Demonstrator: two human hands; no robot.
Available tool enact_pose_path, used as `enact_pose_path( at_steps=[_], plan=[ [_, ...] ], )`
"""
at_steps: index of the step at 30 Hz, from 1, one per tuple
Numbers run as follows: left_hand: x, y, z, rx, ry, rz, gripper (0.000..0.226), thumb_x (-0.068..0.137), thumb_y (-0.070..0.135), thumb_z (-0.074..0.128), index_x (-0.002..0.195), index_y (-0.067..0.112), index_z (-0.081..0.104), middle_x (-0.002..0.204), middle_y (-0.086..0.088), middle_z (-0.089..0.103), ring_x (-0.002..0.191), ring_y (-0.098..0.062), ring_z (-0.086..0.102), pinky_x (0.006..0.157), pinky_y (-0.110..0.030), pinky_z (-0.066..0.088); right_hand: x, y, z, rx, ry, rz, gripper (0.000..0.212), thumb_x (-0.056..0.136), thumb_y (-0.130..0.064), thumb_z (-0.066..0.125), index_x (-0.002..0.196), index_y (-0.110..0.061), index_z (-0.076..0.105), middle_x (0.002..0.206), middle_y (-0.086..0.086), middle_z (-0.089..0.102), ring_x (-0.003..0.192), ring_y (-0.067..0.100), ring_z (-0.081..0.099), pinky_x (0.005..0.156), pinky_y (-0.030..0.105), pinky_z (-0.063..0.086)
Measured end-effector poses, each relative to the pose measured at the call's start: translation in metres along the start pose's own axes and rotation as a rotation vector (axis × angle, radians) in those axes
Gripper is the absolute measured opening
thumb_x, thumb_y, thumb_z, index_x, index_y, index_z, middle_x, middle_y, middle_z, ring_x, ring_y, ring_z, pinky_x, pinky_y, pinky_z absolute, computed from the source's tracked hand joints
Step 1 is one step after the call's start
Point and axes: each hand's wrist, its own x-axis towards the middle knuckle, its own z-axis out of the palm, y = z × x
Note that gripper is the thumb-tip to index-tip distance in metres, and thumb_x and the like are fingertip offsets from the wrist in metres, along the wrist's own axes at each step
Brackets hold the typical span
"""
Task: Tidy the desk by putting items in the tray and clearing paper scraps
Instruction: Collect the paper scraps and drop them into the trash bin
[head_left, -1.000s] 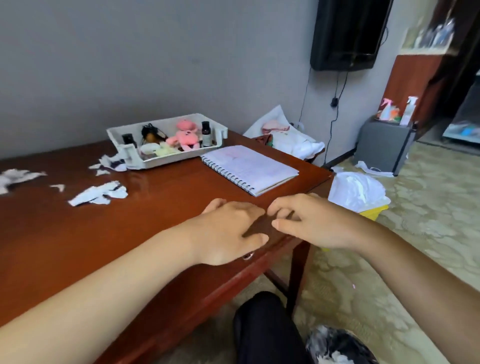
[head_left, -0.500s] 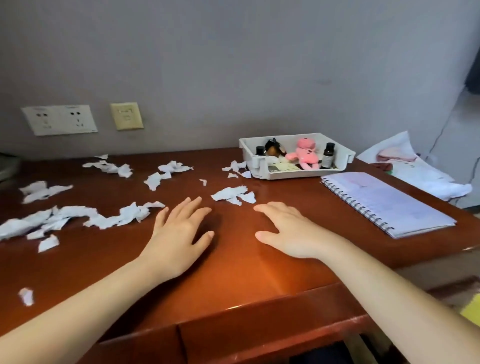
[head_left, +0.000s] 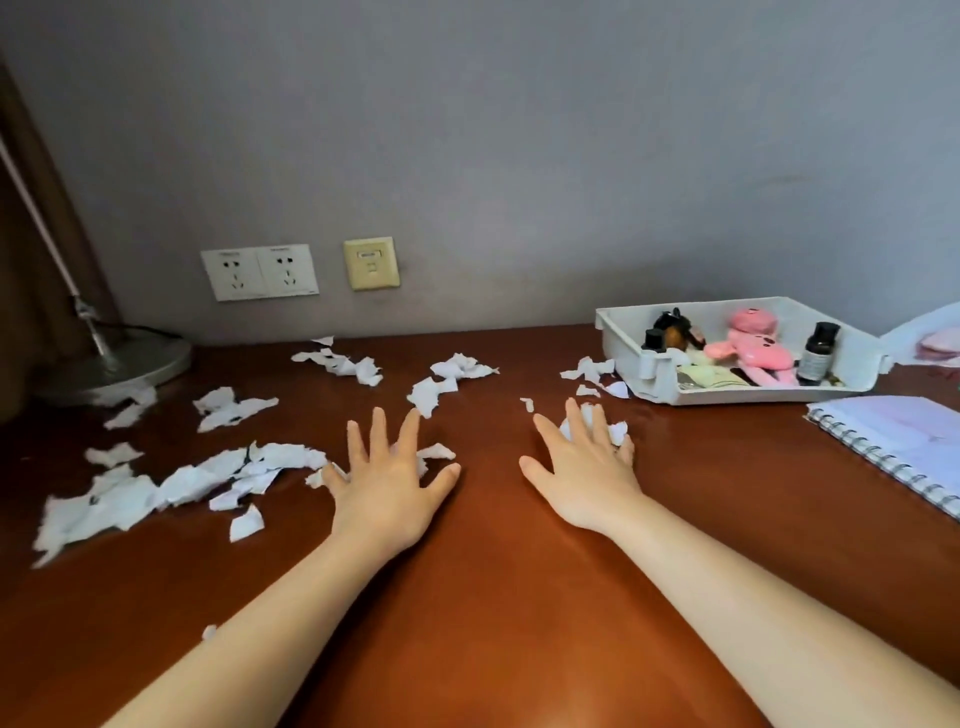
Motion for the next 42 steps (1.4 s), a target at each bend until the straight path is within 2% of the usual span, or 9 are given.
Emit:
enact_pose_path(
  at_steps=[4, 15, 17, 20, 24, 29, 33, 37, 42],
  plan=[
    [0.032, 0.008, 0.006, -0.022, 0.005, -0.002, 0.086, 0.086, 0.07, 0.034, 0.15, 0.029, -0.004, 0.16, -0.009, -0.012, 0.146, -0.032, -0.016, 0.115, -0.058, 0.005, 0.024, -0.003, 0.001, -0.001, 0.078, 0.013, 0.063, 0.095, -0.054, 0.03, 0.151, -0.033, 0.009, 0.161, 0.005, -0.005, 0.148, 0.03, -0.011, 0.117, 0.055, 0.001],
    [0.102, 0.017, 0.018, -0.108, 0.028, 0.05, 0.083, 0.086, 0.068, 0.037, 0.151, 0.03, 0.001, 0.161, -0.004, -0.003, 0.148, -0.025, -0.007, 0.115, -0.055, 0.008, 0.088, 0.006, 0.002, -0.012, 0.164, 0.118, 0.071, 0.09, -0.063, 0.03, 0.151, -0.029, 0.013, 0.161, 0.006, -0.004, 0.147, 0.032, -0.009, 0.114, 0.059, 0.006],
    [0.111, 0.016, 0.02, -0.109, 0.023, 0.083, 0.077, 0.088, 0.065, 0.036, 0.15, 0.028, 0.009, 0.16, -0.003, 0.008, 0.148, -0.023, 0.002, 0.116, -0.053, 0.01, 0.096, 0.006, 0.001, -0.004, 0.148, 0.136, 0.072, 0.09, -0.063, 0.03, 0.151, -0.029, 0.013, 0.161, 0.006, -0.002, 0.147, 0.032, -0.006, 0.114, 0.058, 0.01],
    [0.121, 0.015, 0.02, -0.116, 0.039, 0.193, 0.056, 0.093, 0.054, 0.037, 0.142, 0.027, 0.035, 0.151, 0.002, 0.036, 0.142, -0.019, 0.026, 0.114, -0.045, 0.018, 0.106, 0.008, 0.0, 0.041, 0.112, 0.101, 0.069, 0.091, -0.062, 0.033, 0.15, -0.028, 0.018, 0.161, 0.006, 0.006, 0.148, 0.03, 0.005, 0.114, 0.054, 0.014],
    [0.123, 0.016, 0.018, -0.196, 0.082, 0.305, 0.032, 0.096, 0.031, 0.044, 0.126, 0.023, 0.051, 0.131, 0.001, 0.055, 0.123, -0.019, 0.047, 0.102, -0.034, 0.036, 0.108, 0.008, -0.001, 0.127, 0.111, -0.112, 0.058, 0.094, -0.049, 0.042, 0.147, -0.028, 0.029, 0.158, 0.0, 0.022, 0.146, 0.02, 0.02, 0.117, 0.043, 0.019],
    [0.12, 0.018, 0.017, -0.355, 0.097, 0.336, 0.029, 0.096, 0.018, 0.043, 0.124, 0.022, 0.043, 0.129, -0.002, 0.05, 0.121, -0.019, 0.045, 0.099, -0.031, 0.037, 0.104, 0.006, -0.005, 0.175, 0.235, -0.203, 0.064, 0.091, -0.043, 0.053, 0.148, -0.031, 0.025, 0.158, -0.006, 0.019, 0.145, 0.016, 0.019, 0.117, 0.04, 0.017],
    [0.124, 0.016, 0.02, -0.218, 0.228, 0.297, 0.052, 0.094, 0.044, 0.042, 0.143, 0.028, 0.029, 0.148, 0.004, 0.034, 0.138, -0.018, 0.028, 0.114, -0.039, 0.019, 0.103, 0.005, -0.003, 0.074, 0.244, -0.032, 0.074, 0.086, -0.062, 0.045, 0.148, -0.03, 0.021, 0.158, -0.002, 0.017, 0.146, 0.021, 0.014, 0.115, 0.044, 0.019],
    [0.13, 0.016, 0.023, -0.105, 0.047, 0.231, 0.068, 0.092, 0.06, 0.034, 0.15, 0.032, 0.012, 0.159, 0.004, 0.015, 0.147, -0.02, 0.009, 0.116, -0.047, 0.01, 0.106, 0.005, 0.0, 0.03, 0.164, 0.071, 0.08, 0.083, -0.072, 0.038, 0.148, -0.031, 0.019, 0.157, 0.002, 0.022, 0.143, 0.027, 0.021, 0.111, 0.046, 0.024],
    [0.137, 0.016, 0.024, -0.101, 0.02, 0.313, 0.05, 0.095, 0.05, 0.037, 0.14, 0.027, 0.037, 0.15, 0.006, 0.035, 0.139, -0.016, 0.028, 0.114, -0.042, 0.019, 0.108, 0.004, -0.001, -0.033, 0.191, 0.002, 0.061, 0.09, -0.063, 0.036, 0.142, -0.031, 0.035, 0.146, -0.001, 0.039, 0.135, 0.023, 0.032, 0.105, 0.04, 0.029]
  ],
)
